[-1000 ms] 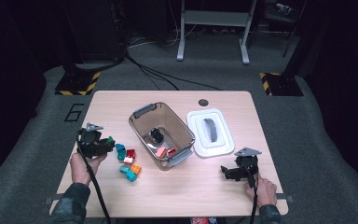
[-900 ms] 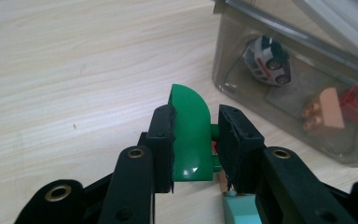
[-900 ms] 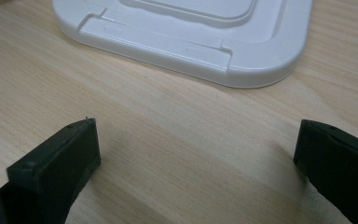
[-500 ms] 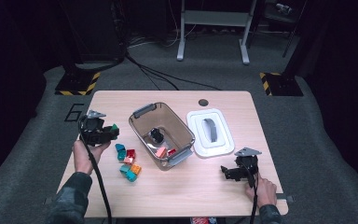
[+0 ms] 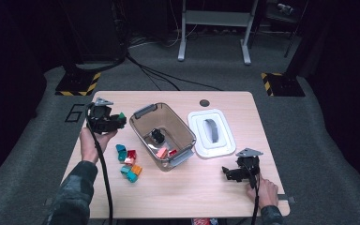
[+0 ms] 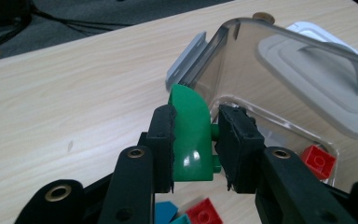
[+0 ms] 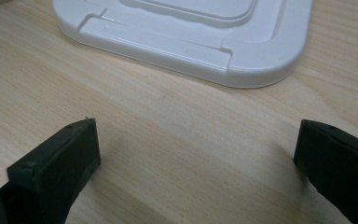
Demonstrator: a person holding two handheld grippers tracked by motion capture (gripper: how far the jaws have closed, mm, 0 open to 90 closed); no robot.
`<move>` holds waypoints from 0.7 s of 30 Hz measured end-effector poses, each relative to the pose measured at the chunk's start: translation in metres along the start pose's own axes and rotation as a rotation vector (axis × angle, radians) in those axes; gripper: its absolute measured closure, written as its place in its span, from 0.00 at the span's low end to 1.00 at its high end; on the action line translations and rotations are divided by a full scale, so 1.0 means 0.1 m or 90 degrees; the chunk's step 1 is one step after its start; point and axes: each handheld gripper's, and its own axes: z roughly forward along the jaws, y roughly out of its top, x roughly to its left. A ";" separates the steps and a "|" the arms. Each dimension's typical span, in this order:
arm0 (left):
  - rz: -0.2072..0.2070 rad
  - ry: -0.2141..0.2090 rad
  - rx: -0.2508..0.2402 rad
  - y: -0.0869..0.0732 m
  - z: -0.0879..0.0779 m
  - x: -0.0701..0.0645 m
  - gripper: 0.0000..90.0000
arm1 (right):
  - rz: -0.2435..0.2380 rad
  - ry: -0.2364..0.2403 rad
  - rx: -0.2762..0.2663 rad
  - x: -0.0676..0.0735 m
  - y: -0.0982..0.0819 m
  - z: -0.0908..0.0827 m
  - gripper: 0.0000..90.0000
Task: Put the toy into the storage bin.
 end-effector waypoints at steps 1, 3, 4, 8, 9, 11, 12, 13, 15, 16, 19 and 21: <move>0.004 -0.002 -0.002 0.03 0.02 -0.01 0.75 | 0.000 0.000 0.000 0.00 0.00 0.00 0.00; 0.012 -0.005 -0.001 0.08 0.06 -0.05 0.75 | 0.000 0.000 0.000 0.00 0.00 0.00 0.00; 0.020 -0.009 -0.003 0.12 0.10 -0.08 0.75 | -0.001 0.000 0.000 0.00 0.00 0.00 0.00; 0.041 -0.017 0.010 0.18 0.21 -0.15 0.75 | -0.002 0.000 0.000 0.00 0.00 0.00 0.00; 0.041 -0.017 0.010 0.18 0.21 -0.15 0.75 | -0.002 0.000 0.000 0.00 0.00 0.00 0.00; 0.046 -0.024 0.019 0.21 0.30 -0.19 0.74 | -0.002 0.000 0.000 0.00 0.00 0.00 0.00; 0.046 -0.024 0.019 0.21 0.30 -0.19 0.75 | -0.002 0.000 0.000 0.00 0.00 0.00 0.00; 0.049 -0.028 0.022 0.21 0.33 -0.20 0.75 | 0.000 0.000 0.000 0.00 0.00 0.00 0.00; 0.055 -0.024 0.030 0.21 0.42 -0.23 0.74 | -0.002 0.000 0.000 0.00 0.00 0.00 0.00; 0.054 -0.025 0.031 0.21 0.45 -0.24 0.75 | -0.002 0.000 0.000 0.00 0.00 0.00 0.00; 0.055 -0.027 0.037 0.19 0.49 -0.25 0.75 | -0.001 0.000 0.000 0.00 0.00 0.00 0.00; 0.057 -0.025 0.046 0.17 0.54 -0.25 0.74 | -0.002 0.000 0.000 0.00 0.00 0.00 0.00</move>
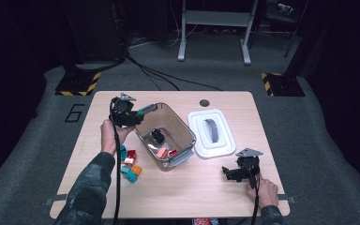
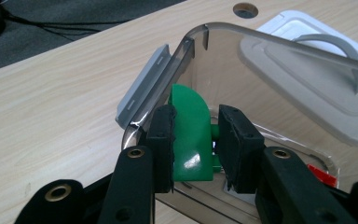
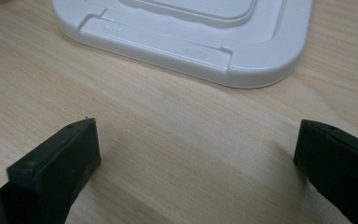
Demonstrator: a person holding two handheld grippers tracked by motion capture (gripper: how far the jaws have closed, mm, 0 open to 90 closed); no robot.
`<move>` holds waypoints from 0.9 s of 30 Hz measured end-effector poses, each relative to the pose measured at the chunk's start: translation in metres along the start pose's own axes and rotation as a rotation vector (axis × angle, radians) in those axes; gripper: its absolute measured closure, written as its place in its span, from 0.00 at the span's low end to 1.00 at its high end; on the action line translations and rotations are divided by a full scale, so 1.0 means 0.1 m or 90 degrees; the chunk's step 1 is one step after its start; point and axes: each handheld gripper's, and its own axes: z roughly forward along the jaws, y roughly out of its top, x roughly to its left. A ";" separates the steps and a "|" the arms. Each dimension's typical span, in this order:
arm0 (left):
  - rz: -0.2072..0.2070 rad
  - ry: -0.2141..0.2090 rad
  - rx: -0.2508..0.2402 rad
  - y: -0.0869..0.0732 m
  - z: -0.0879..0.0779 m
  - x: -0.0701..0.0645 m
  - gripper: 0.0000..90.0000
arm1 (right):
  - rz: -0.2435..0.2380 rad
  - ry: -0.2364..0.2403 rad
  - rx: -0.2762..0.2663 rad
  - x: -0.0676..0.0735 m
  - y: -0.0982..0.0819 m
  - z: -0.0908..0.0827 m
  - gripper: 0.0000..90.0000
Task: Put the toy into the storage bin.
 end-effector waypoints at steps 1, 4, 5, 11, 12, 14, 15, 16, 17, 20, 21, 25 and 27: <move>0.000 0.000 0.000 0.00 0.00 0.00 0.74 | 0.000 0.000 0.000 0.00 0.00 0.00 0.00; -0.001 0.006 0.008 -0.04 0.06 0.01 0.74 | 0.002 0.000 0.001 0.00 0.00 0.00 0.00; -0.002 0.003 0.010 -0.05 0.07 0.02 0.74 | 0.002 0.000 0.000 0.00 0.00 0.00 0.00; -0.004 -0.001 0.015 -0.08 0.09 0.02 0.74 | 0.002 0.000 0.000 0.00 0.00 0.00 0.00; -0.005 0.001 0.017 -0.08 0.11 0.01 0.74 | 0.002 0.000 0.001 0.00 0.00 0.00 0.00; -0.005 0.001 0.018 -0.08 0.11 0.01 0.74 | 0.002 0.000 0.000 0.00 0.00 0.00 0.00; -0.006 0.001 0.019 -0.08 0.12 0.01 0.74 | 0.002 0.000 0.001 0.00 0.00 0.00 0.00; -0.010 0.001 0.022 -0.08 0.12 0.01 0.74 | 0.002 0.000 0.001 0.00 0.00 0.00 0.00; -0.009 0.002 0.025 -0.09 0.12 0.02 0.72 | 0.001 0.000 0.000 0.00 0.00 0.00 0.00; -0.019 0.009 0.022 -0.12 0.08 0.01 0.63 | 0.000 0.000 0.000 0.00 0.00 0.00 0.00; -0.019 0.009 0.022 -0.12 0.08 0.01 0.60 | 0.000 0.000 0.000 0.00 0.00 0.00 0.00; -0.029 0.006 0.012 -0.17 -0.01 0.02 0.44 | 0.002 0.000 0.001 0.00 0.00 0.00 0.00; -0.028 0.001 0.003 -0.21 -0.06 0.03 0.38 | 0.000 0.000 0.000 0.00 0.00 0.00 0.00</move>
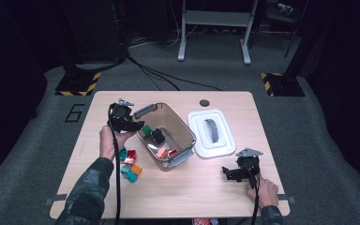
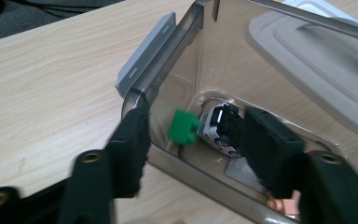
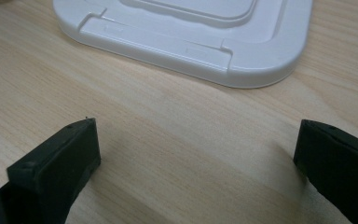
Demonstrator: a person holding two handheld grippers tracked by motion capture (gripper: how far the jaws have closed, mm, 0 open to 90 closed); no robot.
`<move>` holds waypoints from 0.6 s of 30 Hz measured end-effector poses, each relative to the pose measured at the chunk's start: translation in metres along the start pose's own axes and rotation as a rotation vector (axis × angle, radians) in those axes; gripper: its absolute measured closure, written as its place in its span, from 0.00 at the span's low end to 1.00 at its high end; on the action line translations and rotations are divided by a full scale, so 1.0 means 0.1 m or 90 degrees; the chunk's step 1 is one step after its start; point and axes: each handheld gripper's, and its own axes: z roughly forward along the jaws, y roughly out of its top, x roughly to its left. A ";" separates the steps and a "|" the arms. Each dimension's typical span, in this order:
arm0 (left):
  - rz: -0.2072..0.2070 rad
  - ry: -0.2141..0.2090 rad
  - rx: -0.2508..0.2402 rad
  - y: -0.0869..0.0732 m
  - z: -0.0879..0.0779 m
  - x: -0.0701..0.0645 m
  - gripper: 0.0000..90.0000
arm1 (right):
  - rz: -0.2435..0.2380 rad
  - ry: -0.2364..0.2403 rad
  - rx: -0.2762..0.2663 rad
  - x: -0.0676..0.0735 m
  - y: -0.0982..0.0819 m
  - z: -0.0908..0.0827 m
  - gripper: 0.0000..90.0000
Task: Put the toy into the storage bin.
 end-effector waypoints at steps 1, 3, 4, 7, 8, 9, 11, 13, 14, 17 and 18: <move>-0.005 -0.002 -0.003 -0.02 -0.03 0.00 0.38 | 0.000 0.000 0.000 0.00 0.00 0.00 0.00; -0.004 -0.005 -0.013 -0.07 -0.09 0.02 0.33 | 0.001 0.000 0.000 0.00 0.00 0.00 0.00; -0.010 -0.005 -0.019 -0.11 -0.12 0.03 0.31 | 0.000 0.000 0.000 0.00 0.00 0.00 0.00; -0.030 -0.003 -0.035 -0.22 -0.19 0.05 0.25 | 0.001 0.000 0.000 0.00 0.00 0.00 0.00; -0.031 -0.004 -0.034 -0.26 -0.21 0.06 0.23 | 0.000 0.000 0.000 0.00 0.00 0.00 0.00; -0.036 -0.009 -0.039 -0.30 -0.23 0.07 0.21 | 0.001 0.000 0.000 0.00 0.00 0.00 0.00; -0.038 -0.004 -0.043 -0.38 -0.28 0.08 0.18 | 0.000 0.000 0.000 0.00 0.00 0.00 0.00; -0.038 0.001 -0.042 -0.50 -0.35 0.08 0.17 | 0.000 0.000 0.000 0.00 0.00 0.00 0.00; -0.040 0.001 -0.042 -0.55 -0.37 0.08 0.17 | 0.001 0.000 0.000 0.00 0.00 0.00 0.00; -0.037 0.003 -0.041 -0.68 -0.43 0.07 0.16 | 0.002 0.000 0.000 0.00 0.00 0.00 0.00; -0.037 0.003 -0.041 -0.68 -0.43 0.07 0.15 | 0.002 0.000 0.000 0.00 0.00 0.00 0.00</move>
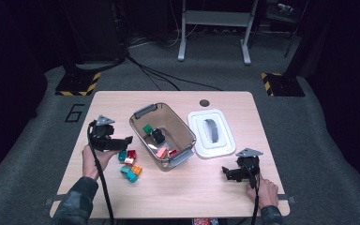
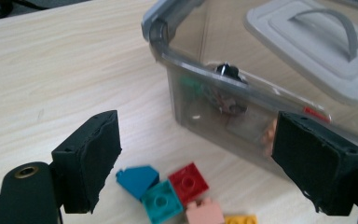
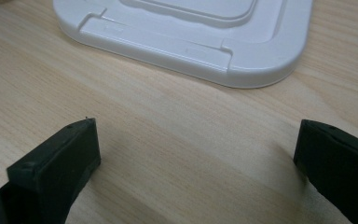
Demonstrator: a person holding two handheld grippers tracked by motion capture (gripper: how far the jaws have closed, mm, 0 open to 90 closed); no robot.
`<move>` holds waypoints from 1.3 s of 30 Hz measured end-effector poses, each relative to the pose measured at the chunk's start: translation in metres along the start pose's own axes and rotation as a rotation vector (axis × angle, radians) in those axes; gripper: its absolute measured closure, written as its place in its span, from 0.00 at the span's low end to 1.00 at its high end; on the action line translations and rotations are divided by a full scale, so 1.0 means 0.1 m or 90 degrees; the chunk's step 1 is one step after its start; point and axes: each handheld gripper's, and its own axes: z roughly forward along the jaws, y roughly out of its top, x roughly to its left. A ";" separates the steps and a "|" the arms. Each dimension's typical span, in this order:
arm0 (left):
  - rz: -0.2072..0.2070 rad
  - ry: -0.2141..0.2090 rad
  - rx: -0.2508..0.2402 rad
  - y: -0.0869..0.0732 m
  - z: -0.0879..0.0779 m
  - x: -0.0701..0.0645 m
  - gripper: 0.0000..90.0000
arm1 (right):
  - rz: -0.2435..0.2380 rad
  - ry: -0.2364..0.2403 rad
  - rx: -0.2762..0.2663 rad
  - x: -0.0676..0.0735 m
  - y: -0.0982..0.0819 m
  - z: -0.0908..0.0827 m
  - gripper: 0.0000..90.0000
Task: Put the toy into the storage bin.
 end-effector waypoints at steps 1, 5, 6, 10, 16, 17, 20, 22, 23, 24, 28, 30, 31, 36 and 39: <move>0.001 0.001 0.002 -0.05 -0.02 0.00 0.13 | 0.000 0.000 0.000 0.00 0.00 0.00 0.00; 0.002 0.003 0.010 -0.23 -0.05 0.00 0.09 | 0.000 0.000 0.000 0.00 0.00 0.00 0.00; -0.003 0.005 0.011 -0.28 -0.05 0.00 0.09 | 0.000 0.000 0.000 0.00 0.00 0.00 0.00; -0.005 0.003 0.027 -0.47 -0.05 -0.01 0.03 | -0.001 0.000 0.000 0.00 0.00 0.00 0.00; -0.003 -0.004 0.038 -0.72 0.00 -0.06 0.00 | 0.001 0.000 0.000 0.00 0.00 0.00 0.00; 0.004 -0.009 0.036 -0.79 0.00 -0.09 0.00 | 0.000 0.000 0.000 0.00 0.00 0.00 0.00; 0.009 -0.023 0.041 -0.85 0.03 -0.12 0.00 | 0.000 0.001 0.000 0.00 0.00 0.00 0.00; 0.035 -0.039 0.045 -0.91 0.04 -0.19 0.00 | 0.000 0.001 0.000 0.00 0.00 0.00 0.00; 0.035 -0.039 0.045 -0.91 0.04 -0.19 0.00 | 0.000 0.001 0.000 0.00 0.00 0.00 0.00; 0.047 -0.048 0.045 -0.93 0.05 -0.22 0.00 | 0.000 0.001 0.000 0.00 0.00 0.00 0.00; 0.099 -0.042 0.052 -1.00 0.07 -0.35 0.00 | 0.000 0.001 0.000 0.00 0.00 0.00 0.00; 0.115 -0.046 0.044 -1.02 0.07 -0.41 0.04 | 0.000 0.001 0.000 0.00 0.00 0.00 0.00; 0.124 -0.046 0.043 -1.02 0.08 -0.42 0.07 | -0.001 0.001 0.000 0.00 0.00 0.00 0.00; 0.136 -0.061 0.046 -1.03 0.15 -0.49 0.19 | -0.001 0.001 0.000 0.00 0.00 0.00 0.00; 0.147 -0.067 0.048 -1.04 0.19 -0.53 0.27 | -0.001 0.001 0.000 0.00 0.00 0.00 0.00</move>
